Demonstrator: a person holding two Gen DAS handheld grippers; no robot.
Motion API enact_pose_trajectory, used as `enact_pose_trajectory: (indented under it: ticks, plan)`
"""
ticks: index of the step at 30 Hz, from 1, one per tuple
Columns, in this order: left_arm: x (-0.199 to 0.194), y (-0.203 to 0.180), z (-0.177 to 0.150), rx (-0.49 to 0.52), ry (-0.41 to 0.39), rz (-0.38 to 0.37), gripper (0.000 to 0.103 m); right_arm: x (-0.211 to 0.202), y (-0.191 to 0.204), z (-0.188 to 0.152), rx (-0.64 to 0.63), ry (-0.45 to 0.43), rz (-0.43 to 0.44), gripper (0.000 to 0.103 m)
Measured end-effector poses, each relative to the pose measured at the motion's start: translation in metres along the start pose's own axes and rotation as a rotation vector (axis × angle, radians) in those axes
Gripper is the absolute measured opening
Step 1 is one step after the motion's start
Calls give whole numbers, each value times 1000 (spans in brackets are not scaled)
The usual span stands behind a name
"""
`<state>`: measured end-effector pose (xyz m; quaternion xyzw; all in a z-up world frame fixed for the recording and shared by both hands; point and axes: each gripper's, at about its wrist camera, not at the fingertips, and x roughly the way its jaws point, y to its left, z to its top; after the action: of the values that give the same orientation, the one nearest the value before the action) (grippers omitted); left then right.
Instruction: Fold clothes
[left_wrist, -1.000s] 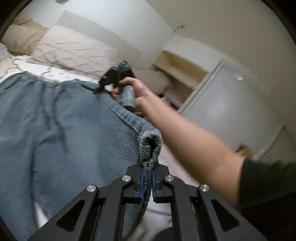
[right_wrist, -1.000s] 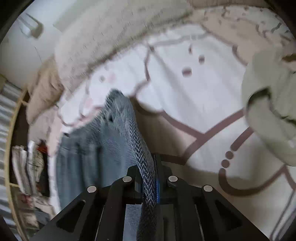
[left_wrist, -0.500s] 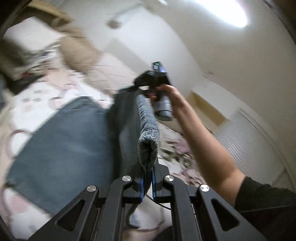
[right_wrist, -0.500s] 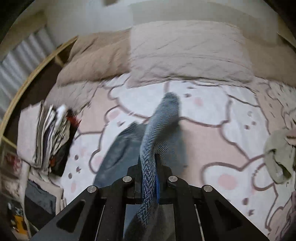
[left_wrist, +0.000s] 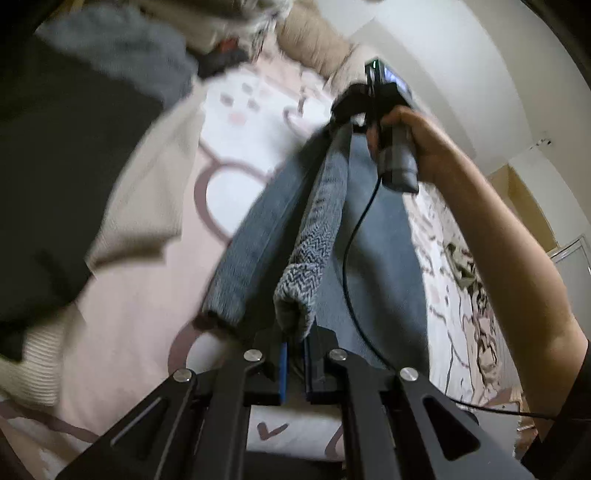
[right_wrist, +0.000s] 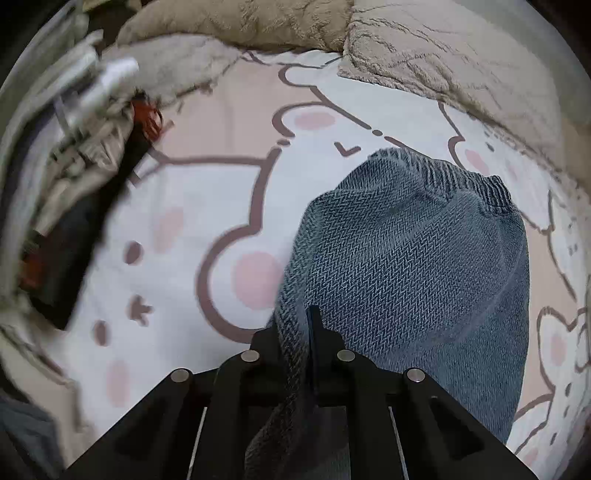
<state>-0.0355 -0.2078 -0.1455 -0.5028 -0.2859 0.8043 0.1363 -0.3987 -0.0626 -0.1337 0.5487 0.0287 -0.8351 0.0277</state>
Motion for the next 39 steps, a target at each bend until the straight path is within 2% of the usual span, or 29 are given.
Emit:
enact_pose_trajectory:
  ticks: [2, 3, 4, 6, 8, 10, 11, 12, 13, 16, 18, 20, 23, 25, 28, 30, 32, 33, 34, 35, 36, 37, 39]
  plan:
    - [3, 5, 1, -21, 27, -3, 7, -10, -6, -1, 22, -62, -4, 39]
    - [3, 7, 2, -30, 34, 2, 7, -16, -9, -1, 33, -93, -7, 70]
    - [4, 9, 1, -37, 43, 12, 7, -21, -12, -2, 44, -125, -9, 83]
    - [2, 9, 0, -43, 53, 32, 7, -32, -19, -2, 67, -187, -9, 83]
    - [-4, 8, -3, -33, 46, 58, 10, -65, -42, -9, 123, -261, 113, 83]
    - [-14, 9, -6, -22, 23, 82, 12, -96, -67, -24, 158, -296, 235, 82]
    - [-21, 10, -8, -27, 9, 91, 13, -110, -80, -37, 155, -292, 259, 81]
    - [-26, 12, -9, -33, -1, 96, 13, -118, -89, -51, 131, -279, 261, 64]
    - [-30, 13, -9, -39, -10, 102, 14, -127, -99, -66, 108, -266, 262, 43]
    - [-51, 10, -12, -14, -67, 159, 14, -133, -115, -123, 42, -190, 263, 27]
    - [-64, 6, -11, 20, -116, 209, 14, -128, -118, -163, -8, -127, 275, 26]
    - [-76, -4, -12, 49, -154, 217, 14, -120, -119, -205, -55, -63, 282, 26]
    - [-69, -27, -5, 104, -159, 199, 14, -92, -125, -256, -101, 4, 206, 24]
    - [-52, -40, 1, 154, -127, 171, 14, -86, -134, -271, -80, -73, 205, 23]
    - [-10, -52, 19, 202, -41, 167, 14, -105, -139, -270, 24, -121, 241, 23]
    - [17, -57, 30, 262, 16, 215, 14, -124, -147, -272, 89, -171, 299, 26]
    - [32, -57, 38, 311, 69, 241, 14, -140, -158, -279, 138, -203, 327, 47]
    - [39, -56, 42, 335, 95, 252, 14, -146, -165, -285, 157, -211, 328, 74]
    - [42, -53, 44, 347, 112, 250, 14, -153, -171, -291, 176, -219, 329, 81]
    - [43, -51, 46, 358, 127, 244, 15, -159, -178, -297, 194, -225, 331, 81]
    - [44, -48, 48, 369, 142, 239, 26, -160, -183, -304, 205, -211, 349, 81]
    - [45, -45, 49, 380, 157, 234, 42, -158, -188, -311, 227, -178, 384, 81]
    - [44, -39, 52, 401, 162, 267, 52, -150, -195, -323, 282, -103, 470, 80]
